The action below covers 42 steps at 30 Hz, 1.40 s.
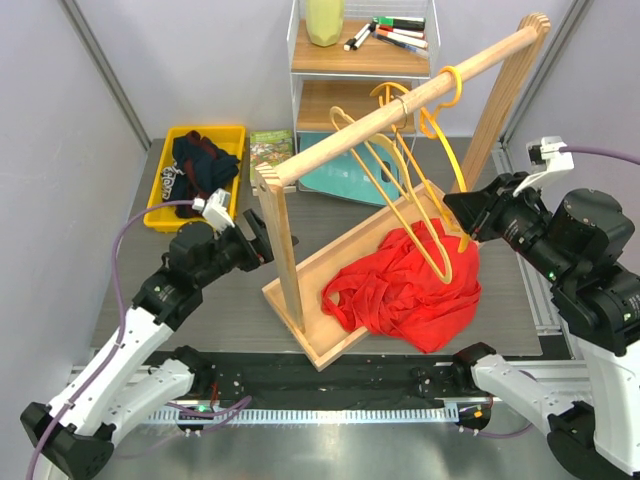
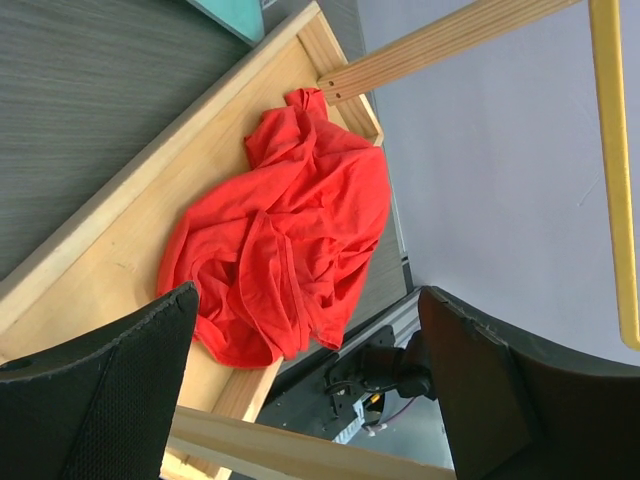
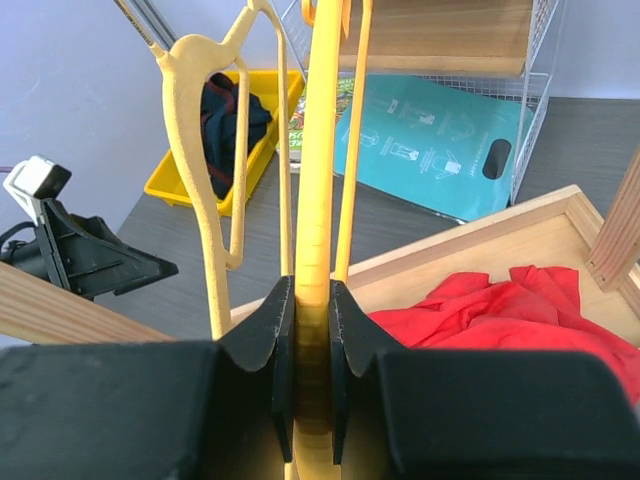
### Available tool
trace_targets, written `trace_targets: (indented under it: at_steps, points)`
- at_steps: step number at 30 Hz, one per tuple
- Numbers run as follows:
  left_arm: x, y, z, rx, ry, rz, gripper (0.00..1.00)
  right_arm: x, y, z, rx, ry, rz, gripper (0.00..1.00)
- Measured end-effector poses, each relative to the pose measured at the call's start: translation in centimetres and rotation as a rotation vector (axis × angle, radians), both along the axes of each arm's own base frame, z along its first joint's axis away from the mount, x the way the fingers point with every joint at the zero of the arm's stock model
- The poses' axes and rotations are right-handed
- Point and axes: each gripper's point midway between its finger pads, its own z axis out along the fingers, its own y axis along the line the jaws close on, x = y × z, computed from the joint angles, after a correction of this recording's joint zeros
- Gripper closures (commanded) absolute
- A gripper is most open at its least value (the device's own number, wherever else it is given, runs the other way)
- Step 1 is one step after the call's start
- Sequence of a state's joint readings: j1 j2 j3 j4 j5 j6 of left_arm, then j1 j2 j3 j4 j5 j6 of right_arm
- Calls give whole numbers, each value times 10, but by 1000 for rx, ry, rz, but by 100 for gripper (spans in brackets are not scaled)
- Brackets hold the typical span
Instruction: Remove the tank top from the hanger
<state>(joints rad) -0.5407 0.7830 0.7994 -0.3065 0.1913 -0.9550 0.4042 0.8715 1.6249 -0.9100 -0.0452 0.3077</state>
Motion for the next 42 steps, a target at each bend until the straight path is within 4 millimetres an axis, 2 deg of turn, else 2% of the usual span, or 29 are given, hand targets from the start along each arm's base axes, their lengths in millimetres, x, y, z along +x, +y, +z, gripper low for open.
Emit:
trace_targets:
  at_steps: [1,3,6,7,10,14,17,19,22,24,27,35,42]
  points:
    - [1,0,2,2,-6,-2,9,0,0,0,5,-4,-1,59]
    - [3,-2,3,16,-11,-9,8,-2,-1,-2,18,-5,-8,38]
    - [10,-6,-2,43,1,-24,8,-8,-11,-13,20,20,-53,21]
    - [13,-8,-5,53,9,-30,8,-9,-16,-16,23,23,-76,19]
    - [22,-12,-15,79,38,-51,8,-17,-34,-26,37,30,-165,16]
    - [32,-14,-27,88,80,-69,8,-31,-63,-48,88,60,-319,15]
    - [35,-20,-33,90,98,-101,9,-39,-80,-82,114,109,-418,14]
    - [36,-25,-37,90,110,-129,9,-42,-86,-114,112,169,-465,14]
    - [36,-30,-43,87,127,-157,9,-39,-82,-160,97,260,-480,11]
    - [36,-33,-42,78,126,-174,9,-32,-72,-189,82,314,-452,7]
    - [34,-36,-41,62,115,-195,9,-22,-58,-228,56,390,-414,6]
    - [17,-30,-51,60,124,-210,9,16,-36,-271,119,424,-422,2]
    - [9,-27,-53,56,118,-217,9,57,-22,-321,21,511,-442,0]
